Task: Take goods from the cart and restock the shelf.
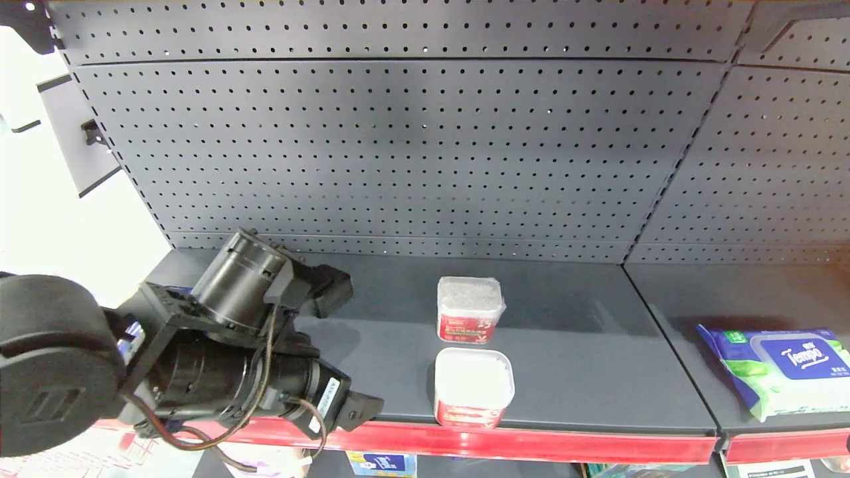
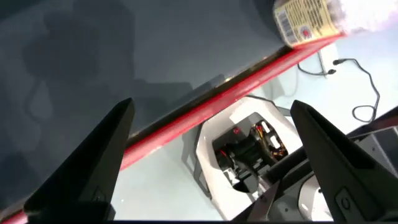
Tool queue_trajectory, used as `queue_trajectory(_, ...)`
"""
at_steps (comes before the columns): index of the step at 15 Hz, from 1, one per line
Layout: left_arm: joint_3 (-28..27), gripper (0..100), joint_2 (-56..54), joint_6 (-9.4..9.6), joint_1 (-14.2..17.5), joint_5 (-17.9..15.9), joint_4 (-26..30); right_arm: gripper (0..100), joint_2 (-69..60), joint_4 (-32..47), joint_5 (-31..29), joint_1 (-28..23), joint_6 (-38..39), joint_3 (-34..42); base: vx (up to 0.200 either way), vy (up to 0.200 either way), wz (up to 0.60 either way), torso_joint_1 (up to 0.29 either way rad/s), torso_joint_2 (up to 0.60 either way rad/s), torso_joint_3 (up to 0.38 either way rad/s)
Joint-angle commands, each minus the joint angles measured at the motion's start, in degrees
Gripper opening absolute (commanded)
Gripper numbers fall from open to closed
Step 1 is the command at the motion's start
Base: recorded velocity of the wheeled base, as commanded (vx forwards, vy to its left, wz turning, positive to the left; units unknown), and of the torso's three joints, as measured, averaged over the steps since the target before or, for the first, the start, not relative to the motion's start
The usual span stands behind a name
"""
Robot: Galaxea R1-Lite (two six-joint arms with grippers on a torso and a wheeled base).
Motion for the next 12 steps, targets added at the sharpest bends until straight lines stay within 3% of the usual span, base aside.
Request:
queue_trajectory(1,-2.4,100,4.3,-0.04,-1.0,0.0,0.0,100,0.0,0.0,0.0,0.0,0.0,0.0,0.0,0.0,0.0,0.0,0.0,0.0)
queue_trajectory(12,-9.9,100,13.4,0.04,-1.9,0.1,0.0,100,1.0,0.0,0.0,0.0,0.0,0.0,0.0,0.0,0.0,0.0,0.0,0.0)
